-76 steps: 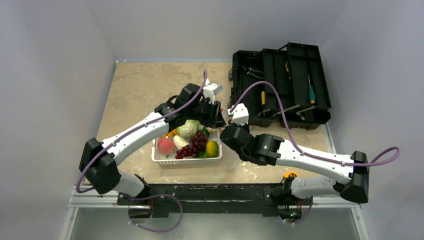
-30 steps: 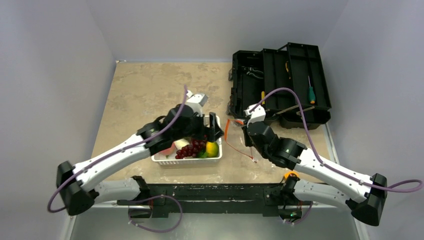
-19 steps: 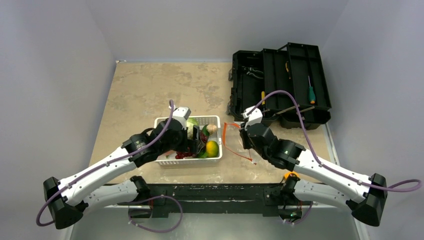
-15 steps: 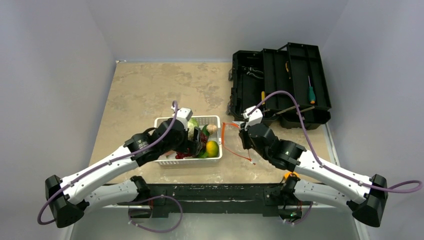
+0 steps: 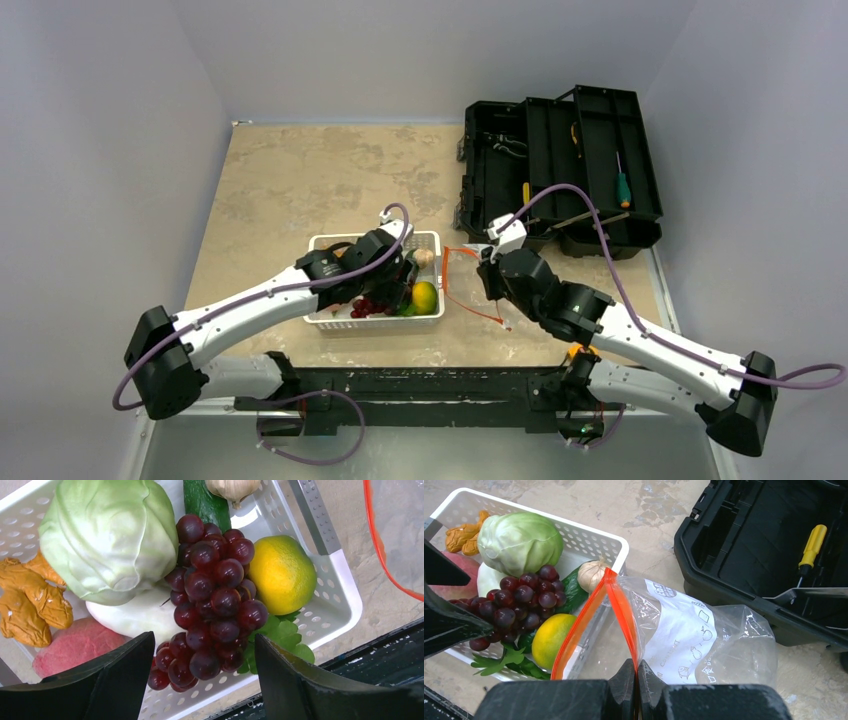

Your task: Place the food in the zip-top bag and seal the zipper

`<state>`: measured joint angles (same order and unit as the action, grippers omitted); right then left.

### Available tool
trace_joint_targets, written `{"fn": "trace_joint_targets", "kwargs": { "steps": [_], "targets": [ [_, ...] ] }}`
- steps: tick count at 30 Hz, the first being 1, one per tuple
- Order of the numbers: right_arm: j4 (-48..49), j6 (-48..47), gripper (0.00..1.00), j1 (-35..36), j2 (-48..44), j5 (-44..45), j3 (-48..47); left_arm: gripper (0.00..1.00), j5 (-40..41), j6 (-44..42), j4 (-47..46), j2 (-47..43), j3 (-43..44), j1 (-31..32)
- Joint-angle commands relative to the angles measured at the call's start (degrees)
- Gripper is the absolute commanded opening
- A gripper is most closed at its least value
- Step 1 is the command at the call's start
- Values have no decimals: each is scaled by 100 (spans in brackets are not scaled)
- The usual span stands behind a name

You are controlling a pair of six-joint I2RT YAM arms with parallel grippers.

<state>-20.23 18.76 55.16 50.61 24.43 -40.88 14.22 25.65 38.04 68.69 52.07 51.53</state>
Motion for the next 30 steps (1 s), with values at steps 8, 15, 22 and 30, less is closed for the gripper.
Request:
{"fn": "trace_joint_targets", "kwargs": {
  "steps": [8,15,22,30],
  "targets": [
    [384,-59,0,-5,6,-41,153,57,9,-166,-334,697,230,50],
    [472,-100,0,-5,165,-22,231,61,-210,-78,-541,859,83,118],
    [560,-100,0,-4,100,34,306,31,-91,-43,-219,796,184,149],
    [680,-138,0,-5,145,5,368,11,112,33,163,-45,481,150]
  ]
}}
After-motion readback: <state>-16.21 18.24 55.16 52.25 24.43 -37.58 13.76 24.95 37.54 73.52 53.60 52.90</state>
